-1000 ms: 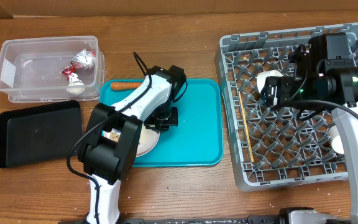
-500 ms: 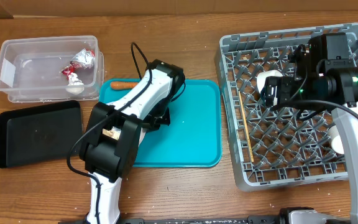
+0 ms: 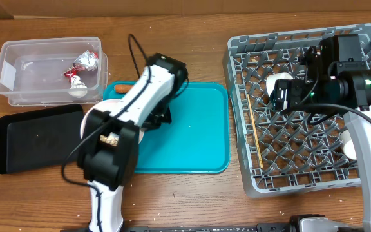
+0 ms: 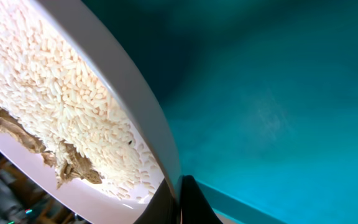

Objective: Sort waste into correct bins and load items into the dishwasher
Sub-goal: 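Carry the plate left over the clear bin with the left gripper, then tilt the plate to tip the food scraps onto the black tray, then carry the white plate back and set it on the teal tray, then reach the right gripper to the white plate and grasp its rim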

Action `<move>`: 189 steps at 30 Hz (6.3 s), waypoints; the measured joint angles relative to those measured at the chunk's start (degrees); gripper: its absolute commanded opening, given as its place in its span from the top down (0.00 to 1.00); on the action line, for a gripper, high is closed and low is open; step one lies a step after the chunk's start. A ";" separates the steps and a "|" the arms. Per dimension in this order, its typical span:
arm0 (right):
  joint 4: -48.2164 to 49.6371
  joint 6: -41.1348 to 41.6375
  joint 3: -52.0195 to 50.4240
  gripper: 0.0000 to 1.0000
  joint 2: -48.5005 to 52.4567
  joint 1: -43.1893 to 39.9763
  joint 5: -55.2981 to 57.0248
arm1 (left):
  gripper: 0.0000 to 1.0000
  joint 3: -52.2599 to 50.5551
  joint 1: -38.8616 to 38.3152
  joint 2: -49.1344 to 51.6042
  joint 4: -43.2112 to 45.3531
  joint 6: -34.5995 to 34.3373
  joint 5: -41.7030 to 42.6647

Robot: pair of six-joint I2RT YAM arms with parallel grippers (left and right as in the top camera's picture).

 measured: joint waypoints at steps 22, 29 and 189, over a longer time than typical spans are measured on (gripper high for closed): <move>0.00 0.00 0.00 0.00 0.00 0.00 0.00 | 0.96 0.52 34.45 -14.49 6.95 25.90 22.05; 0.02 0.00 0.00 0.00 0.00 0.00 0.00 | 0.96 0.52 42.99 -14.49 7.91 33.59 32.22; 25.05 8.24 -0.28 0.00 7.89 17.70 -12.33 | 0.01 5.27 34.64 -24.46 1.40 26.93 27.28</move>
